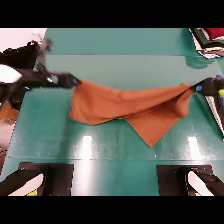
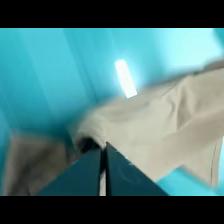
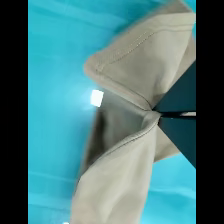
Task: Fold the shirts.
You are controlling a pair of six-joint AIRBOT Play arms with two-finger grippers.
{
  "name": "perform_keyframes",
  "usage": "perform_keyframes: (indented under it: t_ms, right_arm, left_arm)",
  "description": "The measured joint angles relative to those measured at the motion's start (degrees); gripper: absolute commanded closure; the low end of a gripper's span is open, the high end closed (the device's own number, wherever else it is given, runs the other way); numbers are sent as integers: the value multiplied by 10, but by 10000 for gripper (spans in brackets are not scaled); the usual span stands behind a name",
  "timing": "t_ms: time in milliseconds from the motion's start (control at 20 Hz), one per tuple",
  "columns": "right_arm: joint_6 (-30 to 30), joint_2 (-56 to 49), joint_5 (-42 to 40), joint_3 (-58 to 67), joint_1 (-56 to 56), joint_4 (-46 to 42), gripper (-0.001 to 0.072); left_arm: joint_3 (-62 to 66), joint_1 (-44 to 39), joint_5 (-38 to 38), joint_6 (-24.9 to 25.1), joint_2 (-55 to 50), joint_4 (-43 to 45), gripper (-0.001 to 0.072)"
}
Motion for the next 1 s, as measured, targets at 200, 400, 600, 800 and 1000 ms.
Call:
perform_keyframes:
  t_ms: [200,400,600,800,1000]
  right_arm:
    - [0,0,20,156,0,2,699]
    - [0,1,31,327,0,2,700]
    - [0,1,34,453,-3,2,700]
    - [0,1,34,509,-31,4,700]
    - [0,-2,26,491,-63,4,700]
  left_arm:
    - [172,0,-6,-40,94,87,683]
    - [349,0,-26,-68,152,136,684]
    - [490,0,-43,-87,170,153,684]
    - [547,0,-42,-94,173,164,683]
    - [522,0,-45,-106,153,212,683]
